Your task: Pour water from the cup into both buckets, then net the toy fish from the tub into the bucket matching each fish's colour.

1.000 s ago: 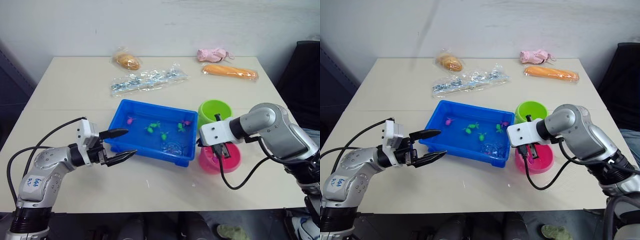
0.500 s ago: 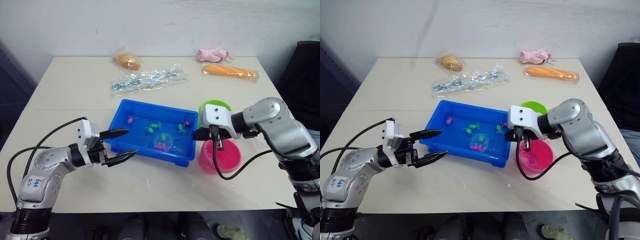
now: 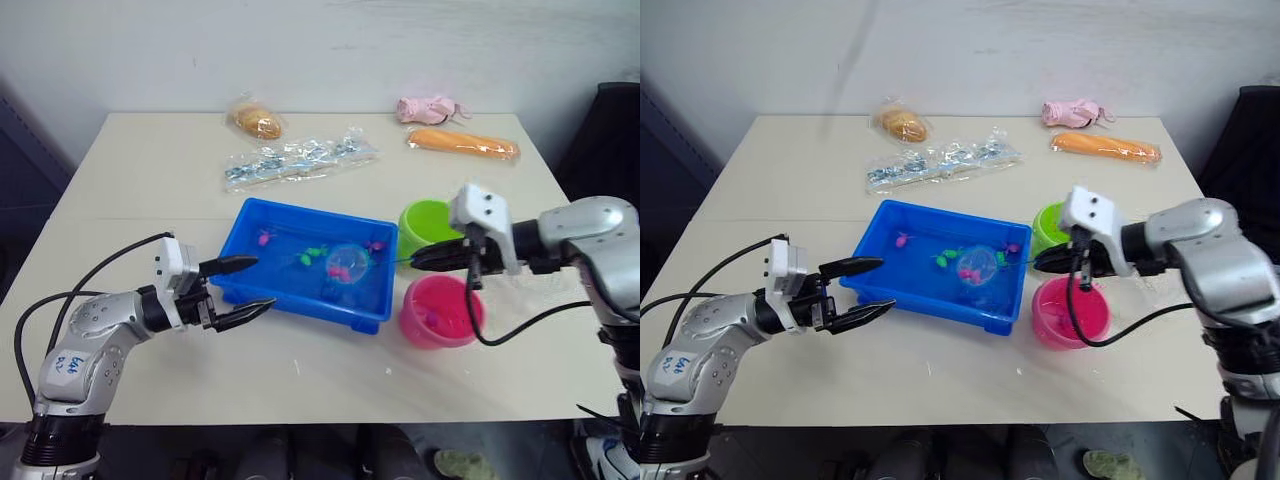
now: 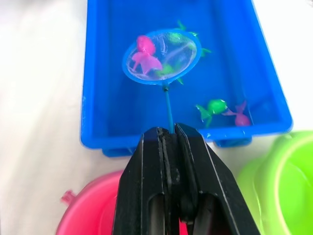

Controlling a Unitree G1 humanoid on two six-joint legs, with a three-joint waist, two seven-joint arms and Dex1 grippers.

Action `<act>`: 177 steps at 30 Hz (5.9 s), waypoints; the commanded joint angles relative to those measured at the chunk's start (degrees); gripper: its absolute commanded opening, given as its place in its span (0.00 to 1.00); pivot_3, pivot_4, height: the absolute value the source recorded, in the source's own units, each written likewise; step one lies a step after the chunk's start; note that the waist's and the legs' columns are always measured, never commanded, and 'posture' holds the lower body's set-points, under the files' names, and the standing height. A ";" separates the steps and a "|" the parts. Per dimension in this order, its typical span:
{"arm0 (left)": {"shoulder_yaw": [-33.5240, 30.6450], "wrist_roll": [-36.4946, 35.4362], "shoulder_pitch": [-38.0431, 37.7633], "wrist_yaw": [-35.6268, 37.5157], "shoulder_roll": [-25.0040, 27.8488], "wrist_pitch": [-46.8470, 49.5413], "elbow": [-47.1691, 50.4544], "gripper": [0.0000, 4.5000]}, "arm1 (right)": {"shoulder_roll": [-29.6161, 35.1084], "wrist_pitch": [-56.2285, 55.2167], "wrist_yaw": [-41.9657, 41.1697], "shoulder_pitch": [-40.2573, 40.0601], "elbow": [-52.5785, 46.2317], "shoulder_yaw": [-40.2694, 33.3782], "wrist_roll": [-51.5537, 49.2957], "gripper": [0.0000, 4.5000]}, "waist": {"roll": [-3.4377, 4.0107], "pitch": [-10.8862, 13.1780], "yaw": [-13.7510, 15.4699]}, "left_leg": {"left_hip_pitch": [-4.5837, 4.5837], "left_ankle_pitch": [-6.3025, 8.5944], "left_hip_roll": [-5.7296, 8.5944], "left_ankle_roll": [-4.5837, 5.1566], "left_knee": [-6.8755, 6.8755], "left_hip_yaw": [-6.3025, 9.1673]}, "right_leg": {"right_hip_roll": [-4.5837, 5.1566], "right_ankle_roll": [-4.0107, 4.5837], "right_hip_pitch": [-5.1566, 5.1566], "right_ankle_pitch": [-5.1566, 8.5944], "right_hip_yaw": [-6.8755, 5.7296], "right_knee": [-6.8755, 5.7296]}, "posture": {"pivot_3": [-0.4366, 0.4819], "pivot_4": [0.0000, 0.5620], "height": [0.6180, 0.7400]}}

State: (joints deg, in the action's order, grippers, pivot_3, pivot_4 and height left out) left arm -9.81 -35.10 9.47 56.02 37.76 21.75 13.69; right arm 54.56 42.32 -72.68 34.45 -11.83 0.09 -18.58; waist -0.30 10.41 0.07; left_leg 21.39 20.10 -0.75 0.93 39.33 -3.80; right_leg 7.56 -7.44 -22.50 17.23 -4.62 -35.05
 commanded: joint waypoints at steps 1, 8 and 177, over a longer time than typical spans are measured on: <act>0.25 -0.24 1.83 0.66 -0.60 -1.06 -0.28 0.99 | 1.09 0.37 1.18 -4.74 -5.50 -10.70 -6.05 0.00 | 0.00 0.00 0.05 | -0.01 0.00 -0.01 0.00 0.00 -0.01 | -0.01 0.00 0.00 0.00 0.00 -0.01 | 0.48 0.27 1.00; 2.93 0.18 5.55 3.18 -1.68 -1.50 -3.44 0.99 | 1.26 0.72 4.90 -20.15 -14.42 -29.06 -11.60 0.00 | 0.00 0.00 0.54 | -0.05 0.00 0.01 0.00 -0.05 -0.03 | -0.04 -0.02 0.04 -0.01 0.01 0.00 | 0.48 0.27 1.00; 3.02 0.95 8.04 1.08 -5.43 -0.33 -3.00 0.99 | -0.97 12.17 92.34 -15.59 -24.78 -2.28 -71.90 0.00 | -0.08 -0.04 0.99 | 0.31 -0.01 -0.07 0.18 -0.16 0.11 | -0.01 -0.01 -0.09 -0.05 -0.13 0.46 | 0.48 0.27 1.00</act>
State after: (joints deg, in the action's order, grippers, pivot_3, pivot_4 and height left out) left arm -6.01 -33.49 17.48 56.62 31.89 22.33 9.45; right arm 52.58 55.89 22.92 19.21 -33.73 1.09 -91.07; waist -0.38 10.37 1.06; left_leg 21.69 20.09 -0.82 1.11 39.18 -3.68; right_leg 7.54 -7.45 -22.59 17.18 -4.76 -34.59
